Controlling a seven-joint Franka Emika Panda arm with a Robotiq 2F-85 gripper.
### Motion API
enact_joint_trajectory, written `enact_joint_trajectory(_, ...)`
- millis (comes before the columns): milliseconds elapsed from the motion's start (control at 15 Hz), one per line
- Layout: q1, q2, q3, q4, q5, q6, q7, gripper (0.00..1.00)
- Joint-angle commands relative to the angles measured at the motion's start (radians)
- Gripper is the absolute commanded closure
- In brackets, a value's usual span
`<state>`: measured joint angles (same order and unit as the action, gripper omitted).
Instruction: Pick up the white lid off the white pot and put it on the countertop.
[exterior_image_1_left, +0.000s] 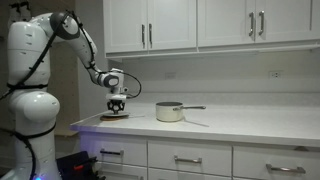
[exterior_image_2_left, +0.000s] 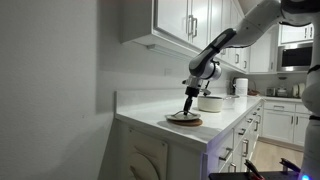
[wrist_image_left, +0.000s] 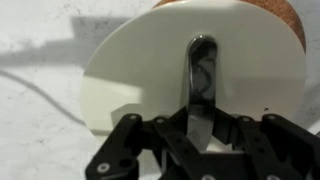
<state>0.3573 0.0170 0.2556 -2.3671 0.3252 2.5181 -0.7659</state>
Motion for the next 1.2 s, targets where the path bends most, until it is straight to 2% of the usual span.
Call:
enact_joint_trajectory(0, -0.023, -0.031, 0.019, 0.03, -0.046, -0.062, 0.061, 0.55)
enact_joint_trajectory(467, -0.02, -0.077, 0.014, 0.04, -0.065, -0.084, 0.074, 0.02)
enact_joint_trajectory(667, -0.023, -0.106, 0.009, 0.033, -0.09, -0.088, 0.09, 0.0)
enact_joint_trajectory(867, -0.051, -0.151, 0.003, 0.035, -0.304, -0.161, 0.204, 0.0)
enact_joint_trajectory(1067, -0.064, -0.212, -0.017, 0.055, -0.361, -0.291, 0.247, 0.0)
enact_joint_trajectory(1133, -0.047, -0.163, -0.015, 0.039, -0.332, -0.21, 0.214, 0.0)
